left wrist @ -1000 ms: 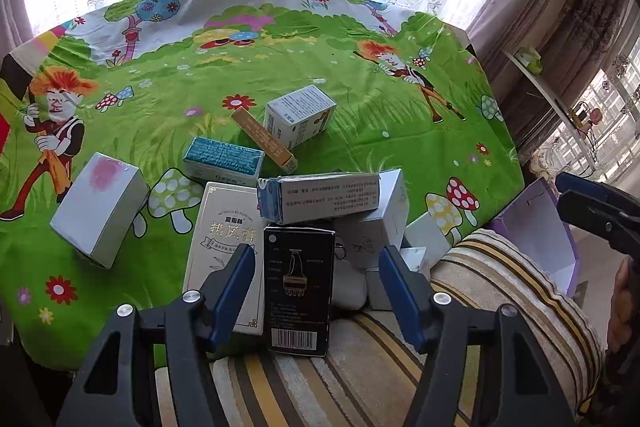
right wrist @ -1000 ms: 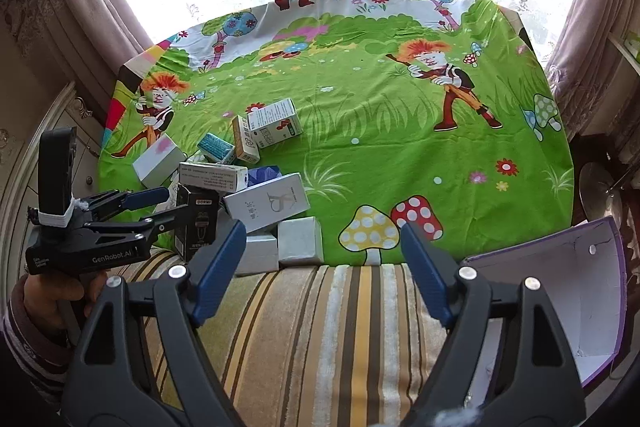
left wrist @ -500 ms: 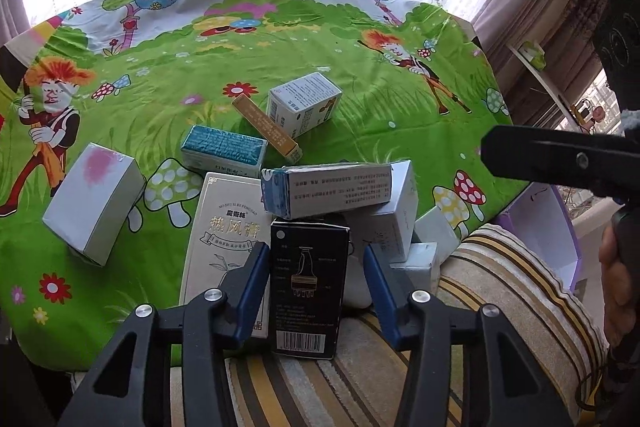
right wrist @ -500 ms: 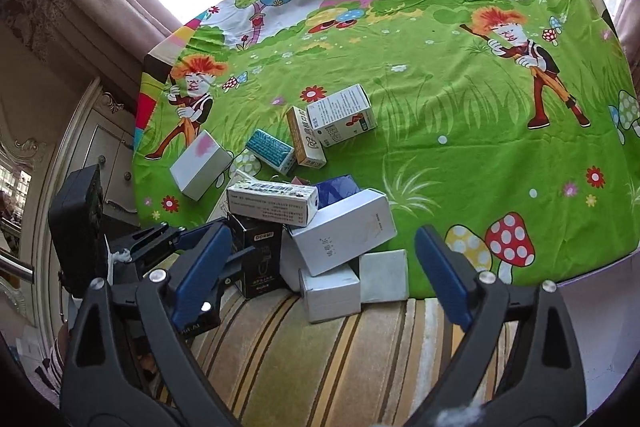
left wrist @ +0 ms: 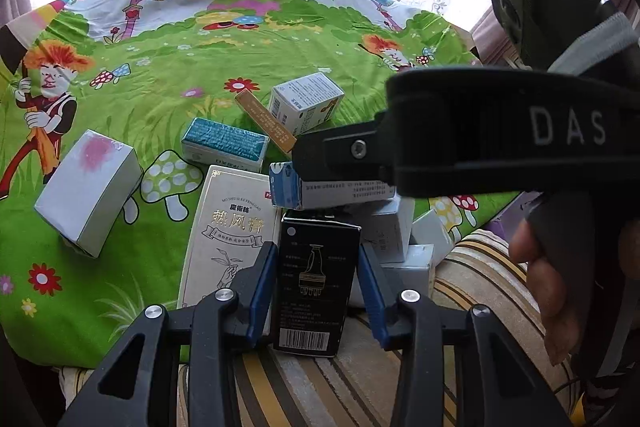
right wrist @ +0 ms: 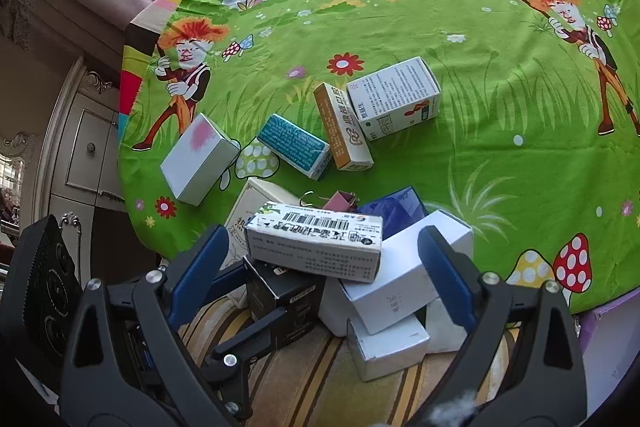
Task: Organize rigid objects
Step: 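Close left tool on the black box while right tool grasps the long white box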
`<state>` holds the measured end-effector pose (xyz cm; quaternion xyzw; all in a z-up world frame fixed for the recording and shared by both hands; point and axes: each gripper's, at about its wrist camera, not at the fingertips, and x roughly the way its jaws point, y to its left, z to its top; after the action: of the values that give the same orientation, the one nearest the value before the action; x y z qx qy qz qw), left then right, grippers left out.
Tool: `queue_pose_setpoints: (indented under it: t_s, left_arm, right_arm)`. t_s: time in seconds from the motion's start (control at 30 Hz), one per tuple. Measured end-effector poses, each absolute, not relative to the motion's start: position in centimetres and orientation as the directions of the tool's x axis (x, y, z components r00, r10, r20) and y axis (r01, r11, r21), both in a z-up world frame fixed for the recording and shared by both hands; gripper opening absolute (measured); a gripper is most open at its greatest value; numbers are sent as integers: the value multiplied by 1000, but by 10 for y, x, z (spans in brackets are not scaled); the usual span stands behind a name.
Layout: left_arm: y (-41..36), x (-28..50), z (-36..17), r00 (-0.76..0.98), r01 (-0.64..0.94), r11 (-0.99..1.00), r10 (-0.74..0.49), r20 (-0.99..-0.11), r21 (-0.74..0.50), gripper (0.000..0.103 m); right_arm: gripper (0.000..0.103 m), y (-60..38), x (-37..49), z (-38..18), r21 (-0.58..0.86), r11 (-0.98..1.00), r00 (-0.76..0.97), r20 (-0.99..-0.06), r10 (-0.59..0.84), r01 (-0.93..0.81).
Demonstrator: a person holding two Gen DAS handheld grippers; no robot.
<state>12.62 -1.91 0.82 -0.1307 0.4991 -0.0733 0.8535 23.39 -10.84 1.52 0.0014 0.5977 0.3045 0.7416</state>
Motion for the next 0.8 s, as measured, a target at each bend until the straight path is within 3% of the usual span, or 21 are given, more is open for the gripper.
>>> queue_pose_setpoints:
  t_s: [0.43, 0.57, 0.8]
  left_arm:
    - [-17, 122, 9, 506, -14, 948, -269, -820, -319, 42]
    - [-16, 120, 10, 512, -16, 944, -274, -814, -328, 41]
    - [-15, 113, 15, 525, -25, 938, -282, -803, -346, 41]
  right_arm:
    - [97, -85, 232, -3, 292, 828, 100, -919, 382, -479]
    - [81, -87, 231, -2, 294, 817, 103, -914, 392, -495]
    - [80, -94, 225, 14, 306, 797, 156, -884, 441, -520]
